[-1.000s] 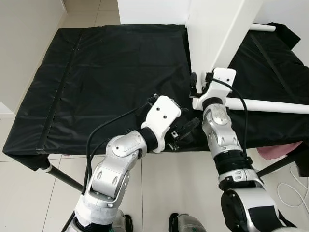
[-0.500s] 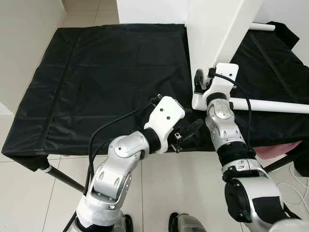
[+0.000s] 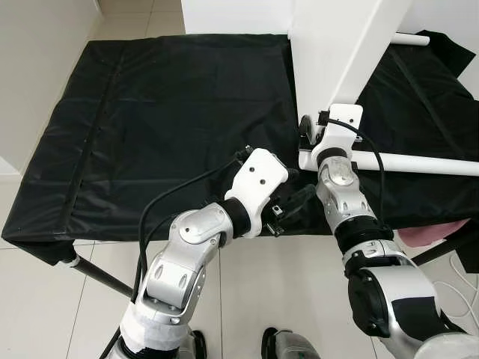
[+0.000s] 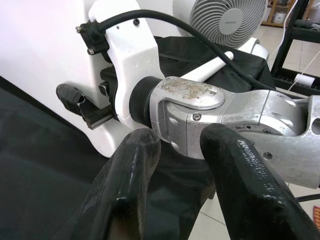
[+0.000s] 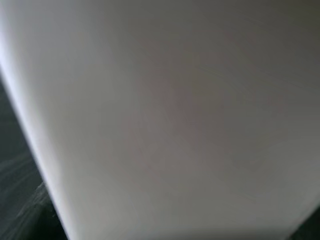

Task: Building children table

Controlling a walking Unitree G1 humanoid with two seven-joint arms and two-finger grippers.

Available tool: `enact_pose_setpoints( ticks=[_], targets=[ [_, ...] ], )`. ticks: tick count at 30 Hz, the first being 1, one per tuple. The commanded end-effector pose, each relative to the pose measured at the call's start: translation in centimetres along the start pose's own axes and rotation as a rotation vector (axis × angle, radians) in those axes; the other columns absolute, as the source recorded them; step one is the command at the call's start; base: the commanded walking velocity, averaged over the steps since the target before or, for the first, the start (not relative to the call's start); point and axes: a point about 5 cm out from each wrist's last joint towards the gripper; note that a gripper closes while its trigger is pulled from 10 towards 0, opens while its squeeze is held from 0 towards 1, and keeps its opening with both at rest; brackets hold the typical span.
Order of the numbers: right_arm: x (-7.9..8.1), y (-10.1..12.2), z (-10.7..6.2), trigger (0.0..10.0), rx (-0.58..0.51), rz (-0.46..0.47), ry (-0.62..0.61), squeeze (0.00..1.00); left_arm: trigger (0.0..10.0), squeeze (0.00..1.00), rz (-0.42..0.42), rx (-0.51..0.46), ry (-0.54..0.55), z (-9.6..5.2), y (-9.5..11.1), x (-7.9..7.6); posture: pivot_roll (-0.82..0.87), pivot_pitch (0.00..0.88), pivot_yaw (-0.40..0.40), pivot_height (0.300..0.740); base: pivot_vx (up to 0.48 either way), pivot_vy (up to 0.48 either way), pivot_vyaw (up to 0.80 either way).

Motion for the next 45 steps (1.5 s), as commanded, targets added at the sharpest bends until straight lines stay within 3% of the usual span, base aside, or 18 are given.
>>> enact_pose_setpoints(
  ticks=[1,4,5,7,8,9,10,12,13,25,26,30,34,37,45],
  targets=[
    [0.2,0.1,0.1,10.0,-0.002,-0.002,0.004,0.0,10.0,0.0,0.005,0.002,0.114,-0.2,0.3,0.5,0.0,0.176,0.049,0.74,0.0,0.0,0.0],
    [0.2,0.1,0.2,10.0,-0.002,-0.007,0.007,0.0,10.0,0.0,0.006,0.002,0.114,-0.2,0.3,0.5,0.0,0.176,0.05,0.74,0.0,0.0,0.0],
    [0.5,0.3,0.4,8.1,-0.011,-0.004,0.034,0.0,10.0,0.0,0.007,-0.002,0.113,-0.1,0.4,0.5,0.01,0.174,0.054,0.74,0.0,0.0,0.0],
    [0.6,0.5,0.6,8.1,-0.018,-0.001,0.054,0.0,10.0,0.0,0.008,-0.005,0.112,0.0,0.5,0.5,0.01,0.174,0.054,0.74,0.0,0.0,0.0],
    [0.9,0.7,0.8,4.3,-0.021,0.01,0.078,0.0,10.0,0.0,0.008,-0.008,0.112,0.0,0.6,0.5,0.01,0.173,0.058,0.74,0.0,0.0,0.0],
    [0.9,0.7,0.8,4.3,-0.021,0.01,0.078,0.0,10.0,0.0,0.008,-0.008,0.112,0.0,0.6,0.5,0.01,0.173,0.058,0.74,0.0,0.0,0.0],
    [0.9,0.7,0.9,1.9,-0.017,0.017,0.078,0.0,10.0,0.0,0.008,-0.008,0.113,0.0,0.6,0.5,0.01,0.173,0.058,0.74,0.0,0.0,0.0],
    [0.9,0.7,1.0,1.7,-0.014,0.022,0.076,0.0,10.0,0.0,0.008,-0.009,0.114,0.0,0.7,0.5,0.01,0.173,0.058,0.74,0.0,0.0,0.0],
    [1.0,0.7,1.0,0.0,-0.006,0.037,0.084,0.0,10.0,0.0,0.008,-0.009,0.116,0.0,0.7,0.5,0.01,0.173,0.058,0.74,0.0,0.0,0.0],
    [1.4,1.0,1.3,0.0,-0.02,0.054,0.089,0.0,10.0,0.0,0.008,-0.012,0.131,0.0,0.9,0.6,0.03,0.17,0.06,0.74,0.0,0.0,0.0],
    [1.7,1.2,1.3,10.0,-0.032,0.058,0.096,0.0,10.0,0.0,0.007,-0.011,0.133,0.0,0.9,0.6,0.03,0.17,0.06,0.74,0.0,0.0,0.0],
    [2.4,1.4,1.2,10.0,-0.051,0.065,0.123,0.0,10.0,0.0,0.006,-0.011,0.134,0.0,1.0,0.6,0.03,0.176,0.06,0.74,0.0,0.0,0.0],
    [4.3,1.5,0.7,10.0,-0.083,0.085,0.198,0.0,10.0,0.0,0.004,-0.014,0.133,0.1,1.1,0.6,0.03,0.176,0.06,0.74,0.0,0.0,0.0],
    [6.7,1.3,-0.3,10.0,-0.099,0.113,0.292,0.0,10.0,0.0,0.003,-0.019,0.128,0.2,1.2,0.4,0.03,0.176,0.06,0.74,0.0,0.0,0.0],
    [9.7,1.1,-1.8,10.0,-0.134,0.147,0.408,0.0,10.0,0.0,-0.001,-0.028,0.12,0.4,1.4,0.2,0.03,0.176,0.06,0.74,0.0,0.0,0.0]
  ],
)
Point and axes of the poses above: a point about 5 cm out from each wrist's last joint towards the gripper, its own z axis pointing out of the wrist towards the gripper, its own y axis along the axis of the wrist's last joint, x = y × z, and after that the axes turned 3 degrees about z, right-handed
